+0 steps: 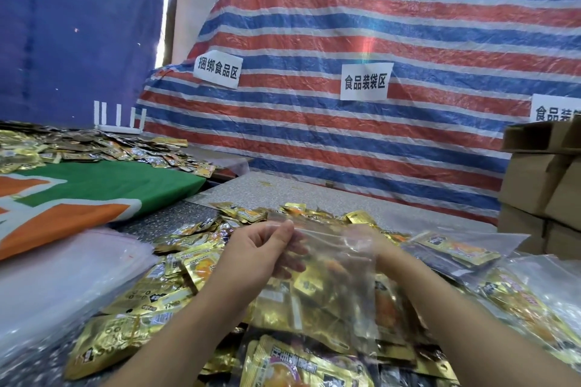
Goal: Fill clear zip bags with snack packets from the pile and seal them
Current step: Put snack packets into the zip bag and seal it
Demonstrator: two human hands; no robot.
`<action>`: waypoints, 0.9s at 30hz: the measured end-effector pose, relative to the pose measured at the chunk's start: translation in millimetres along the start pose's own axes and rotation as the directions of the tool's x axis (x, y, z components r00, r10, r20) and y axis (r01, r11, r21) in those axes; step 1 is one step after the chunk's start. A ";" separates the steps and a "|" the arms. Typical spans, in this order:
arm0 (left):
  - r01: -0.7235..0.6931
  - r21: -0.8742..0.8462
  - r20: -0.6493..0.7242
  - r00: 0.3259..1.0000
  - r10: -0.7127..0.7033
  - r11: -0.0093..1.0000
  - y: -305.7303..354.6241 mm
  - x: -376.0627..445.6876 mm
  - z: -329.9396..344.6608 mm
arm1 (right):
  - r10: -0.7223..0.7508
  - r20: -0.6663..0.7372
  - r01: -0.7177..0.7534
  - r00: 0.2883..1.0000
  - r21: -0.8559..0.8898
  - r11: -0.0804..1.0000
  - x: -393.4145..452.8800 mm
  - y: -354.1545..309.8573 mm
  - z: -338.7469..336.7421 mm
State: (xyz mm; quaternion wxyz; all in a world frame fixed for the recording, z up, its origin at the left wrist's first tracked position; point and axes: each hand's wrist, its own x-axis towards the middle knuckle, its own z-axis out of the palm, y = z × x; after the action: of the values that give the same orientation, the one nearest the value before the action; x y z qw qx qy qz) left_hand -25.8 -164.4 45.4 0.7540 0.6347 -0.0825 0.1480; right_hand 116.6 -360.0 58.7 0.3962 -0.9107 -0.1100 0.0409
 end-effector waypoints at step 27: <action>-0.088 0.026 0.076 0.993 0.085 0.996 -8.2 0.3 5.0 | -0.151 -0.273 0.305 0.950 0.916 0.260 -100.1 -13.4 -64.0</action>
State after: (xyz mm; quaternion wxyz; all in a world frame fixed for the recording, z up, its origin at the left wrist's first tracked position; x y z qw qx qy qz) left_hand -22.6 -170.4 38.7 0.7338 0.6466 -0.1360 0.1578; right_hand 27.4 -420.0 110.9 0.8645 -0.4732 -0.1682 -0.0190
